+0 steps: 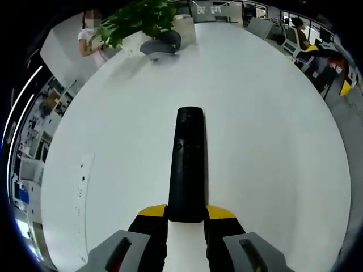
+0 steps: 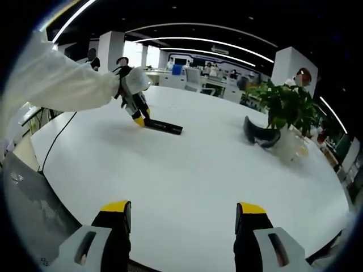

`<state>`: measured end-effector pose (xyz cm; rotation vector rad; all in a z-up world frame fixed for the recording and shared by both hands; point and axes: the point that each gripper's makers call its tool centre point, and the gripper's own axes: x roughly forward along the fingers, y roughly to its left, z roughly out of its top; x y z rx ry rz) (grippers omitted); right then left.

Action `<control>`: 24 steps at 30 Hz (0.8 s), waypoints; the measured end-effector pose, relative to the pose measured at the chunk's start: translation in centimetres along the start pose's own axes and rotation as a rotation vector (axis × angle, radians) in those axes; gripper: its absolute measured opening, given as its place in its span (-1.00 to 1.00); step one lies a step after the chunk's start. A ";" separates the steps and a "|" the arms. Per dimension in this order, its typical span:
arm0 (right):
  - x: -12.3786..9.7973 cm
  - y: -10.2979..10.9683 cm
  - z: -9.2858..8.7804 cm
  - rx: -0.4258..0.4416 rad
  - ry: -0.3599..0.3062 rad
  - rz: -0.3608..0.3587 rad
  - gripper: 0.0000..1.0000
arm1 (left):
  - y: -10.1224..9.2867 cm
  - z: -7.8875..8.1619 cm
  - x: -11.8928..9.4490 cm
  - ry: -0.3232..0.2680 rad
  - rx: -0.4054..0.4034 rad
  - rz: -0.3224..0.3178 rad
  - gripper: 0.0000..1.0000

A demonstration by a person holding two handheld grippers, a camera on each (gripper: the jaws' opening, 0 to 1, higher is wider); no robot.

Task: Press the specified remote control buttons in sequence, fully releasing each button before pressing the next.

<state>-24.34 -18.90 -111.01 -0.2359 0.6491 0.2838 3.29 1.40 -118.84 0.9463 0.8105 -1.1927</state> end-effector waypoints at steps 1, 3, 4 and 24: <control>0.0 0.0 0.0 0.000 0.002 0.000 0.48 | 0.1 0.0 0.1 0.003 0.002 -0.006 -0.53; 0.1 0.1 -0.1 0.000 0.006 0.002 0.49 | -0.1 0.0 0.1 0.014 -0.008 -0.029 -0.52; 0.1 0.1 -0.1 -0.001 0.007 0.003 0.49 | -0.2 0.0 0.1 0.016 -0.002 -0.035 -0.52; -0.2 0.2 0.6 0.005 -0.028 0.012 0.61 | 0.8 -1.6 -1.2 -0.137 -0.395 0.197 0.56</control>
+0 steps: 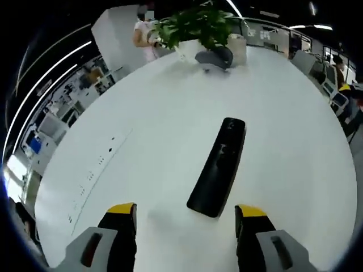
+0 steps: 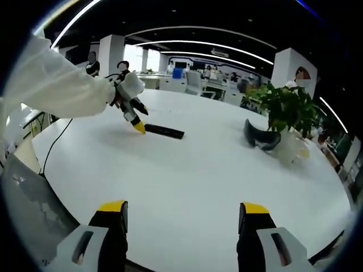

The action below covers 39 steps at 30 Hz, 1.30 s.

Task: Press the specified remote control buttons in sequence, fully releasing each button before pressing the next.

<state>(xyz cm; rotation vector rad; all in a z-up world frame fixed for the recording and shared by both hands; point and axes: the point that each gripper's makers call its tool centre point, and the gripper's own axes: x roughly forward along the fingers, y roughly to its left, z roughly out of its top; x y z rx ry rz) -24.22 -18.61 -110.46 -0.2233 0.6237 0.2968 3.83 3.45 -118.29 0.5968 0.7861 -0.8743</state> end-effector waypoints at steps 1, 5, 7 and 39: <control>0.0 0.0 0.1 -0.001 -0.003 -0.001 0.62 | -0.2 -0.2 -0.1 -0.002 -0.016 0.007 0.69; -0.1 0.0 0.4 0.005 -0.023 -0.002 0.63 | -0.4 0.1 -0.8 -0.095 -0.103 0.034 1.00; -0.1 0.1 0.4 0.005 -0.025 0.001 0.65 | -1.2 -0.3 -1.1 -0.111 -0.163 0.024 1.00; -0.4 -0.6 1.6 0.027 -0.096 -0.034 0.98 | -6.9 -2.3 -19.2 -0.481 -0.445 0.316 1.00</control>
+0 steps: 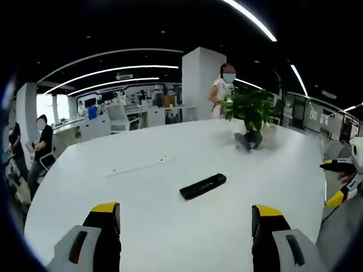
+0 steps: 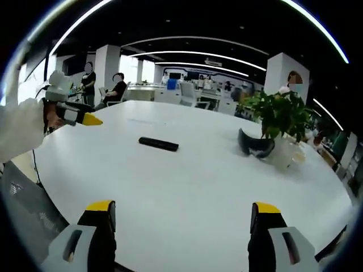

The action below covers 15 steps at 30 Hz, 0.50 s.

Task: Press the specified remote control buttons in sequence, fully releasing each button before pressing the next.

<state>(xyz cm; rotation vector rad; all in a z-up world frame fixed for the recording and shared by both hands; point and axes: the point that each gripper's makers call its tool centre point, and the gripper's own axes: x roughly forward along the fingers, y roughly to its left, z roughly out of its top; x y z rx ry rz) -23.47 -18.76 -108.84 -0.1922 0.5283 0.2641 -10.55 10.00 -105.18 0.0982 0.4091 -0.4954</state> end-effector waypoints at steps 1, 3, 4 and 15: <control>0.0 0.0 0.1 0.000 -0.003 0.000 0.98 | 0.0 0.0 -0.7 -0.009 -0.006 0.010 1.00; -0.1 0.0 0.2 0.001 -0.010 -0.002 0.98 | -0.3 0.0 -1.6 -0.022 -0.008 0.024 1.00; -0.1 0.0 0.2 0.002 -0.012 -0.002 0.98 | -0.6 0.0 -2.3 -0.034 -0.008 0.035 1.00; -0.4 0.0 0.7 -0.011 -0.044 -0.010 0.98 | -2.2 -3.1 -8.5 -0.066 -0.004 0.148 1.00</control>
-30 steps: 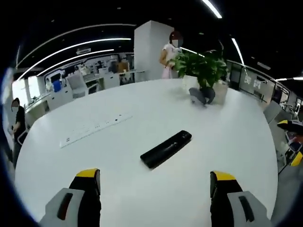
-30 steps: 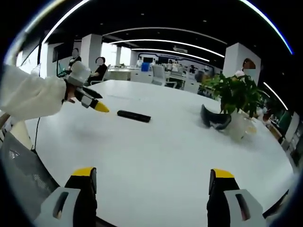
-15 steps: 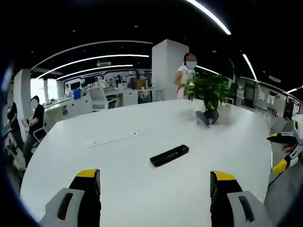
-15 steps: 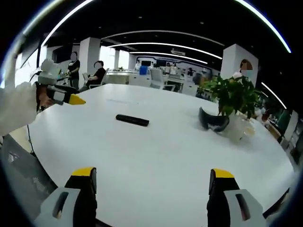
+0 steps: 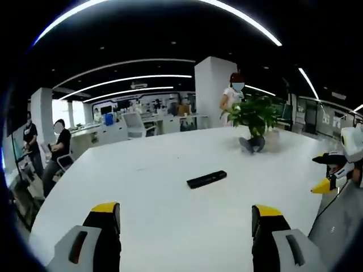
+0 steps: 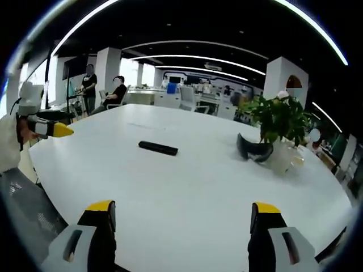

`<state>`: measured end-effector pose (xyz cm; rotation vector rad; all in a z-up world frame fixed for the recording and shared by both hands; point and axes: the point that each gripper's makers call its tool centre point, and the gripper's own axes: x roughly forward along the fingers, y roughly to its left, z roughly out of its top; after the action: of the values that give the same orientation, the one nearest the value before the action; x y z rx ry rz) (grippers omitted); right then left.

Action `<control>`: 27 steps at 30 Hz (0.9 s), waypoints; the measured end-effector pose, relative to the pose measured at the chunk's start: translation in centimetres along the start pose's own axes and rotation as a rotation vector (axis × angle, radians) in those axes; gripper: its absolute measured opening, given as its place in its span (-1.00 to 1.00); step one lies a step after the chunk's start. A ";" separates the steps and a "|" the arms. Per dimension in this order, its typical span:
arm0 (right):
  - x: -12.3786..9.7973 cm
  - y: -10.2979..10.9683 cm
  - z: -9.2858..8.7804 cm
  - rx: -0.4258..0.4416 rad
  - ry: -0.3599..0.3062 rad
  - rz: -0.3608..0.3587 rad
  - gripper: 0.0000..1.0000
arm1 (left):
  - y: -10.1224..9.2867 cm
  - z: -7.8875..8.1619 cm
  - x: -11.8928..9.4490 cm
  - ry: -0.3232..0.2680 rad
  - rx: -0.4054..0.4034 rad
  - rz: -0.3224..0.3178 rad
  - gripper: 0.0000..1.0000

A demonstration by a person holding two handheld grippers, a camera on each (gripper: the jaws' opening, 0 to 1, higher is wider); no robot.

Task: Press the specified remote control buttons in sequence, fully releasing each button before pressing the next.

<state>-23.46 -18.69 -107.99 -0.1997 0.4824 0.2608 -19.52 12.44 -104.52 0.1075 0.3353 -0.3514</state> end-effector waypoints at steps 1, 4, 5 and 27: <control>-0.1 0.0 0.1 0.000 -0.007 0.000 0.96 | 0.0 -0.4 -0.4 0.010 0.001 0.011 1.00; -0.1 0.1 0.3 0.002 -0.021 0.007 0.94 | 0.0 -1.5 -1.7 0.027 0.001 0.034 1.00; -0.1 0.1 0.4 0.002 -0.023 0.008 0.94 | -0.1 -1.6 -2.4 0.007 0.004 0.050 1.00; -0.4 0.1 0.6 0.004 -0.036 0.017 0.86 | 2.6 -2.3 -3.8 -0.042 0.074 0.194 1.00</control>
<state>-23.53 -18.51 -107.27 -0.1870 0.4490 0.2798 -22.66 16.40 -105.28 0.2039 0.2681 -0.1740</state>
